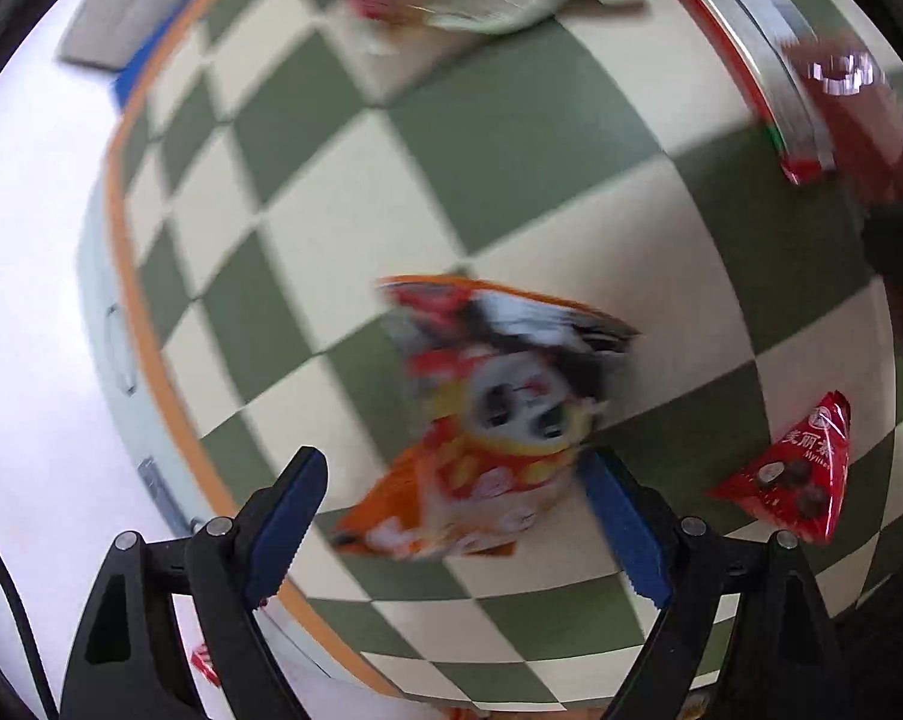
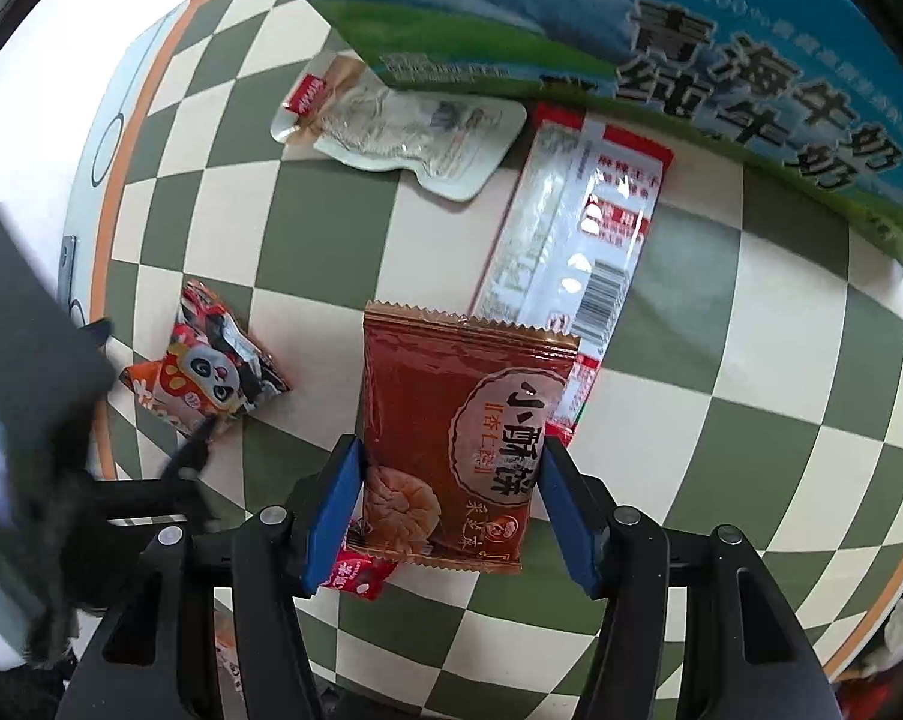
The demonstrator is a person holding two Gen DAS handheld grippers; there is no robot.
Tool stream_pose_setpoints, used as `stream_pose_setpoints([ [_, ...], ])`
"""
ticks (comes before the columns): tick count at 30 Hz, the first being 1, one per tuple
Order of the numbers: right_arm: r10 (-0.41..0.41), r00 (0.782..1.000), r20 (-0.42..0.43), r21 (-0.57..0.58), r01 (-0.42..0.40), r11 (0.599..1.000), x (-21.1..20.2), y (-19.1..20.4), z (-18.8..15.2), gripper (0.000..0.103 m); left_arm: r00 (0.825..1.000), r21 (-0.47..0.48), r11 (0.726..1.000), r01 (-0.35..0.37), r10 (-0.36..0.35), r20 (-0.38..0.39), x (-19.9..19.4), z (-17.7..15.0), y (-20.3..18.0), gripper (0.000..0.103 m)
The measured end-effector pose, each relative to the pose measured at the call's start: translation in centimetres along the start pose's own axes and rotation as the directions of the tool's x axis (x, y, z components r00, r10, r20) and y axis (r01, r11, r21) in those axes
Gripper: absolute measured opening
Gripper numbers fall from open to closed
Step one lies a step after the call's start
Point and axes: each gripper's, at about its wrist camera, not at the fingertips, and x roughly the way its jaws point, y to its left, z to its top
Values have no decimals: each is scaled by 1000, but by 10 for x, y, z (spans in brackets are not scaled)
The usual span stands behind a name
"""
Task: Organize snacks
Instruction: 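Grasp the panda snack bag with left gripper while right holds the cracker pack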
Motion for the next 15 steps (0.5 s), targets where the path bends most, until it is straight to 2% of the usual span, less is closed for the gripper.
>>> stream_pose_setpoints([
  [3,-10,1000,-4,8,10,1000,5,-2,-2,62,999,-30,999,40,-40,3,2,6,0,86],
  [5,-16,1000,0,17,16,1000,4,-7,-3,62,990,-141,980,139,-138,17,-2,8,12,73],
  [7,-23,1000,5,31,22,999,1,-18,-6,62,968,-277,929,245,-251,11,-1,7,26,68],
  [10,-46,999,6,56,46,997,-2,-37,-11,62,920,-460,815,352,-391,11,5,1,38,68],
  [11,-61,998,2,64,60,996,-2,-45,-14,62,910,-491,789,368,-415,15,7,-1,39,68],
  [13,-92,996,-11,85,93,992,-1,-62,-19,62,898,-531,760,376,-440,7,13,-2,39,68],
  [15,-99,994,-35,109,103,989,3,-74,-21,62,892,-543,752,372,-452,-15,19,-1,35,71],
])
